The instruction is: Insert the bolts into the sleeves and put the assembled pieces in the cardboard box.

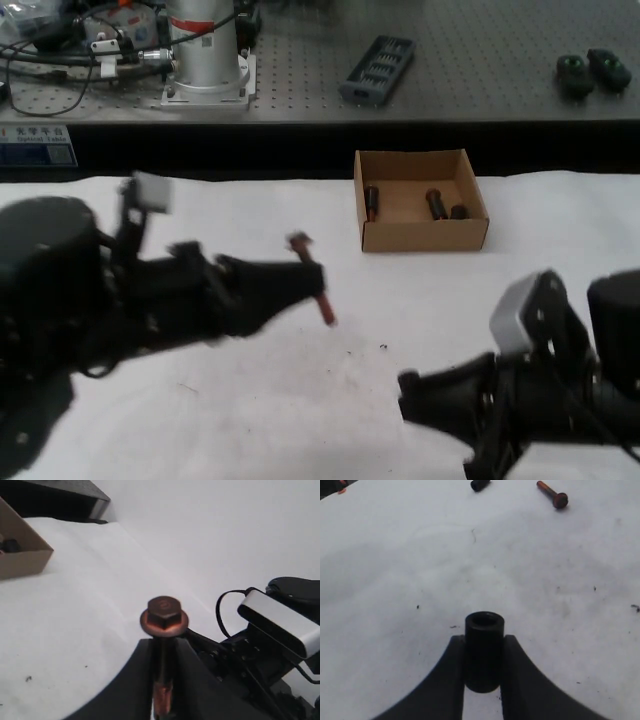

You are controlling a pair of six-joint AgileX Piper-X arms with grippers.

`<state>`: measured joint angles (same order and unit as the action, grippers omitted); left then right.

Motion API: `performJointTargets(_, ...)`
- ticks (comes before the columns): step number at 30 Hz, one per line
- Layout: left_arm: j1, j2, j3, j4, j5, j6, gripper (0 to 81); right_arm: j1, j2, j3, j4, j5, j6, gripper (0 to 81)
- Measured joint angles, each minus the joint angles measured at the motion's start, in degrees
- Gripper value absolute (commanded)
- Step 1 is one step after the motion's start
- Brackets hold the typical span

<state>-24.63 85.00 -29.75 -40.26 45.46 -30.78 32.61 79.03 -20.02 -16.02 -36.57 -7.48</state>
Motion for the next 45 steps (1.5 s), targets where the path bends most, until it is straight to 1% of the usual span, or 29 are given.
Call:
performJointTargets(2, -1.26, 1.42, -0.63, -0.38, 0.00, 1.29, 0.7, -0.68, 1.55, 0.83, -0.98, -3.17, -3.62, 5.3)
performJointTargets(5, -2.17, 2.70, -1.83, -0.70, 0.00, 3.75, 0.7, -1.48, 3.24, 1.03, -2.53, -6.00, -7.45, 5.3)
performJointTargets(8, -2.21, 2.87, -2.60, -0.67, 0.00, 5.58, 0.7, -2.63, 5.05, 1.03, -6.27, -7.89, -9.24, 5.3)
performJointTargets(12, -2.21, 2.87, -3.17, -0.81, 0.00, 7.29, 0.7, -2.85, 6.14, 1.03, -8.85, -9.85, -9.29, 5.3)
performJointTargets(17, -2.21, 2.87, -3.16, -0.91, 3.54, 8.17, 0.7, -2.85, 6.22, 1.03, -10.49, -11.98, -7.91, 5.3)
performJointTargets(21, -2.21, 2.87, -3.16, -0.80, 4.56, 8.69, 0.7, -2.85, 6.22, 1.03, -11.83, -13.02, -7.40, 5.3)
performJointTargets(24, -2.21, 2.87, -3.16, -0.80, 6.14, 8.86, 0.7, -2.85, 6.22, 1.03, -14.14, -13.77, -4.81, 5.3)
performJointTargets(28, -2.21, 2.87, -3.16, -0.80, 6.54, 9.77, 0.7, -2.85, 6.22, 1.03, -16.28, -13.98, -1.30, 5.3)
performJointTargets(35, -2.21, 2.87, -3.16, -0.80, 6.59, 10.09, 0.7, -2.85, 7.89, 0.76, -17.24, -14.20, 1.16, 5.3)
performJointTargets(42, -2.21, 2.87, -3.16, -0.90, 6.06, 10.97, 0.7, -2.85, 13.82, -4.65, -17.24, -14.33, 3.81, 5.3)
performJointTargets(45, -2.21, 2.87, -3.16, -0.90, 4.28, 11.53, 0.7, -2.85, 15.45, -7.65, -17.44, -14.60, 3.97, 5.3)
